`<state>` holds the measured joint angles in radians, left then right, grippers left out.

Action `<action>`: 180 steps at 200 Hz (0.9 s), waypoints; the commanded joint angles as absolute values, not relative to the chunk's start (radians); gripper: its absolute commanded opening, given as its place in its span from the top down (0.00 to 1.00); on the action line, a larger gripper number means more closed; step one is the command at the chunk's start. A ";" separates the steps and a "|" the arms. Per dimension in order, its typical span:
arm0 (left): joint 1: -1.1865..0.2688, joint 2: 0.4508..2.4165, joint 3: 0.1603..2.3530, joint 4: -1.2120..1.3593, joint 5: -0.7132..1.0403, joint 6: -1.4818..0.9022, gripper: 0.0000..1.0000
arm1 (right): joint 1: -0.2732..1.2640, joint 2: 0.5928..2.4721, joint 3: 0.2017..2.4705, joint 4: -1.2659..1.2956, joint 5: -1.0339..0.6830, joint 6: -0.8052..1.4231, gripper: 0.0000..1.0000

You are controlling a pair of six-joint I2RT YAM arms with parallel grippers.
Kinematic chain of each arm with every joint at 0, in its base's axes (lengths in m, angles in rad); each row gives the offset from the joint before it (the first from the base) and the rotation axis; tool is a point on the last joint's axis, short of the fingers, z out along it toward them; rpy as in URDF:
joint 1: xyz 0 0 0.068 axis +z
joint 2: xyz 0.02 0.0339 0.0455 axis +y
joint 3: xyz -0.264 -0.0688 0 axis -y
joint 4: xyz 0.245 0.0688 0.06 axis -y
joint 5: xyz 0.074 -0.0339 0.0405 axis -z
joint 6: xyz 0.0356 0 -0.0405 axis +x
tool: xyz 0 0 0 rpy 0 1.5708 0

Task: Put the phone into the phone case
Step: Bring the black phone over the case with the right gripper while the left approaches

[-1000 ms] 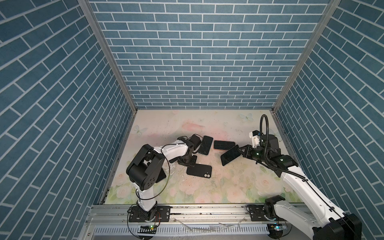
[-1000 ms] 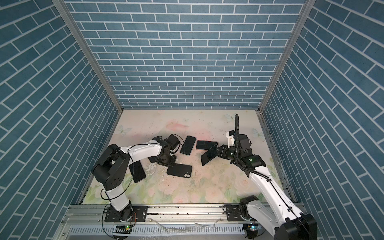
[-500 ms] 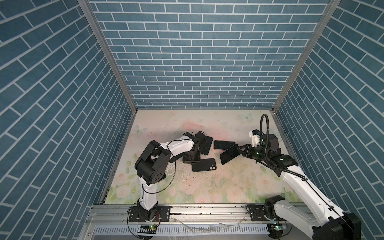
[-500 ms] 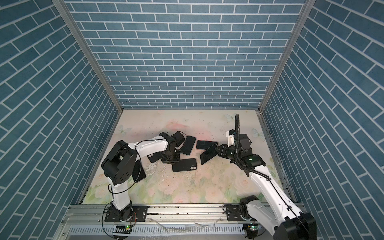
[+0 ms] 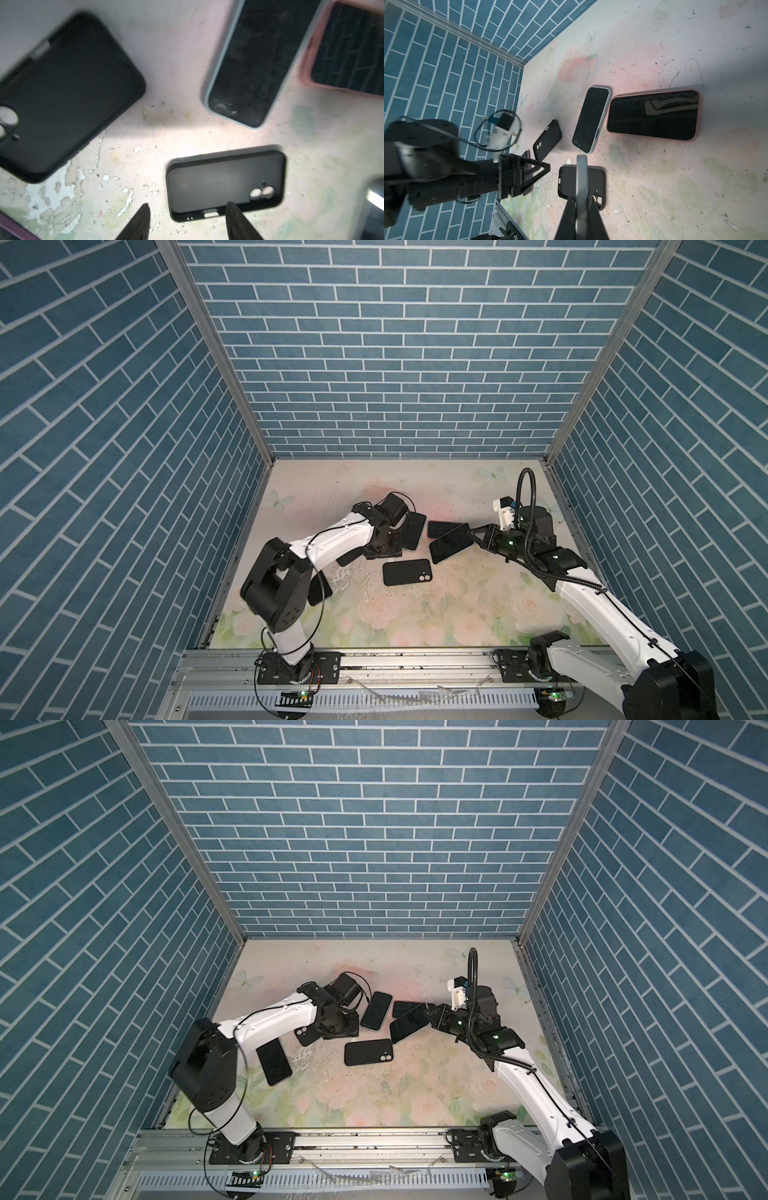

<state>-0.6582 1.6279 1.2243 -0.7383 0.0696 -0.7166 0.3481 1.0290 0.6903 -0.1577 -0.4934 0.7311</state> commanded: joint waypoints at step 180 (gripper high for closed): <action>-0.484 1.364 0.547 0.084 0.496 -1.022 0.01 | 0.754 1.428 0.727 0.282 -0.226 0.917 1.00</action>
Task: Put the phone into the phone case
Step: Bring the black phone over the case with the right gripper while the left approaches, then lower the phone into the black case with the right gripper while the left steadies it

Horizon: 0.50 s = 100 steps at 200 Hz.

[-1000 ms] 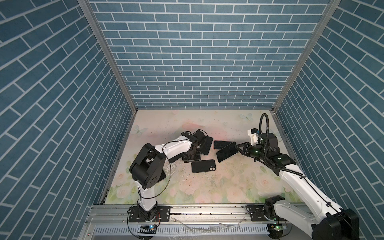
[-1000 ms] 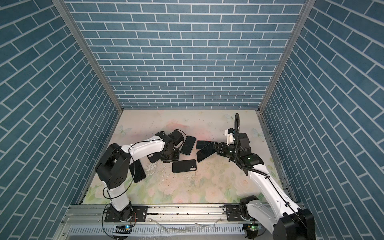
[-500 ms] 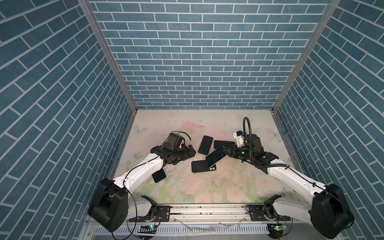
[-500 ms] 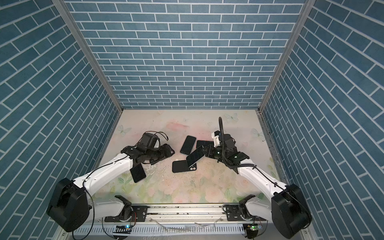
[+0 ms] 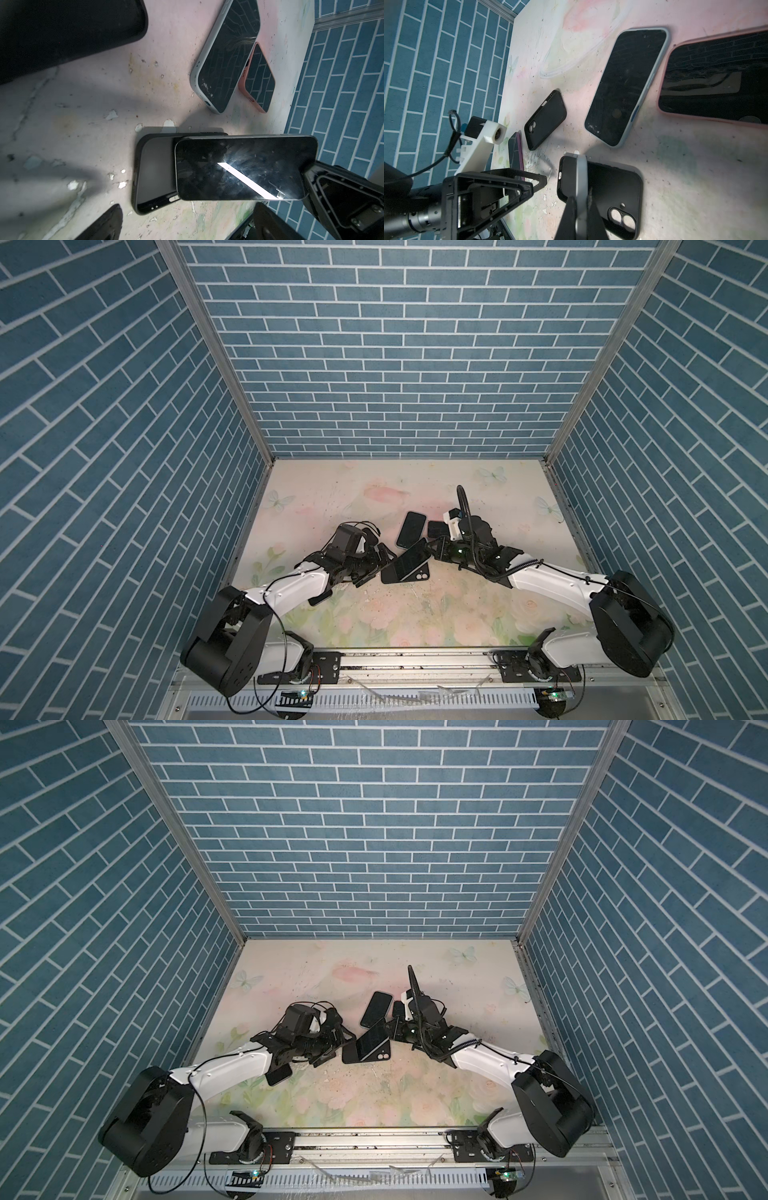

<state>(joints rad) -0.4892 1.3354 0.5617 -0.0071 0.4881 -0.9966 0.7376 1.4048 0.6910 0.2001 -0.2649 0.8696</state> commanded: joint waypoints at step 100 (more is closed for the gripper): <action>-0.483 1.459 0.496 0.202 0.506 -1.036 0.00 | 0.782 1.417 0.581 0.289 -0.170 0.955 1.00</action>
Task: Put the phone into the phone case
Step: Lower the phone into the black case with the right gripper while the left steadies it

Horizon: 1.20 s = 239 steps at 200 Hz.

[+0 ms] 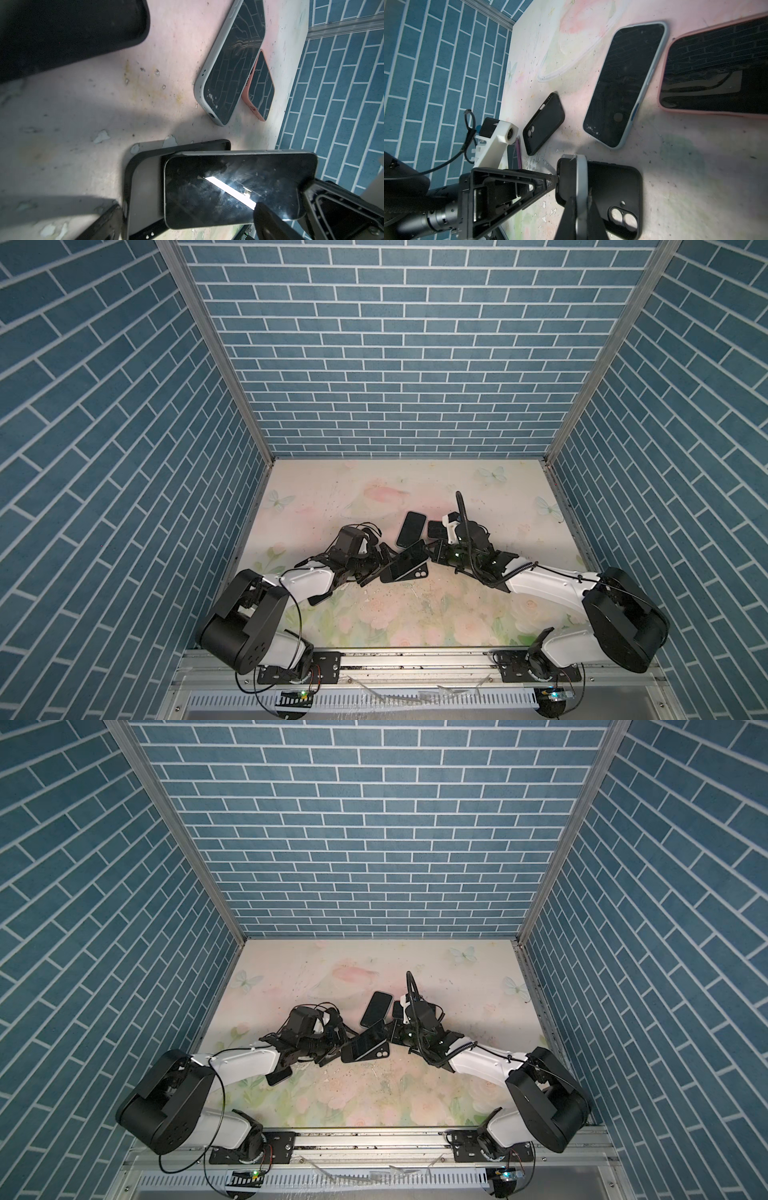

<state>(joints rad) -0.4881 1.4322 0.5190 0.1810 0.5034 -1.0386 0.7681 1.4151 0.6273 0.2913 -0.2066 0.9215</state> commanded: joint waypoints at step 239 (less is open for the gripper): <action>-0.484 1.603 0.662 0.122 0.511 -0.875 0.00 | 0.883 1.634 0.625 0.108 -0.184 0.875 0.98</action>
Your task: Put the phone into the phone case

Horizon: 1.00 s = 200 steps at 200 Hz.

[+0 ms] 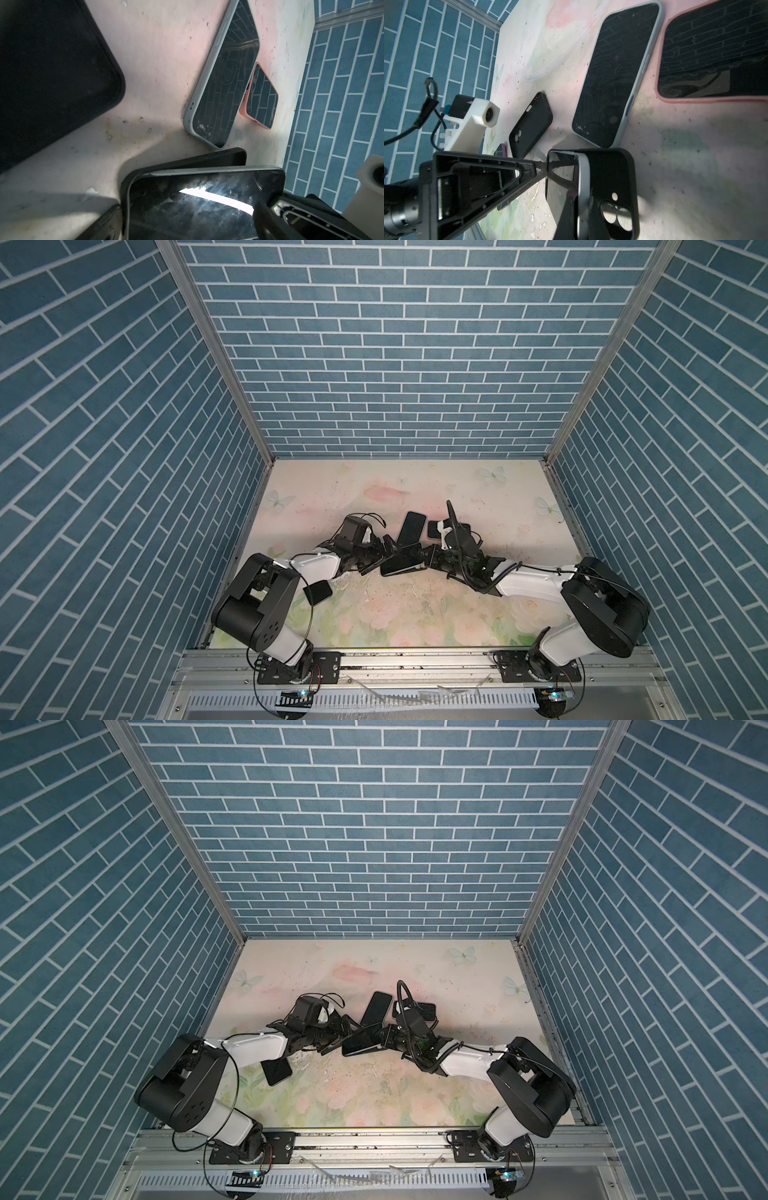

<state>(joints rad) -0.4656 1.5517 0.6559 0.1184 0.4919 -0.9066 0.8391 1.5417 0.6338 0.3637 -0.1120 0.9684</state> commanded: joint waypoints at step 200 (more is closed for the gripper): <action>-0.533 1.409 0.559 -0.041 0.548 -0.827 0.00 | 0.969 1.471 0.664 -0.194 0.033 0.952 0.46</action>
<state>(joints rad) -0.5270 1.4506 0.5854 0.0402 0.5327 -0.8398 0.9646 1.4975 0.6601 -0.0063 -0.0360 0.9646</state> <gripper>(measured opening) 0.996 0.499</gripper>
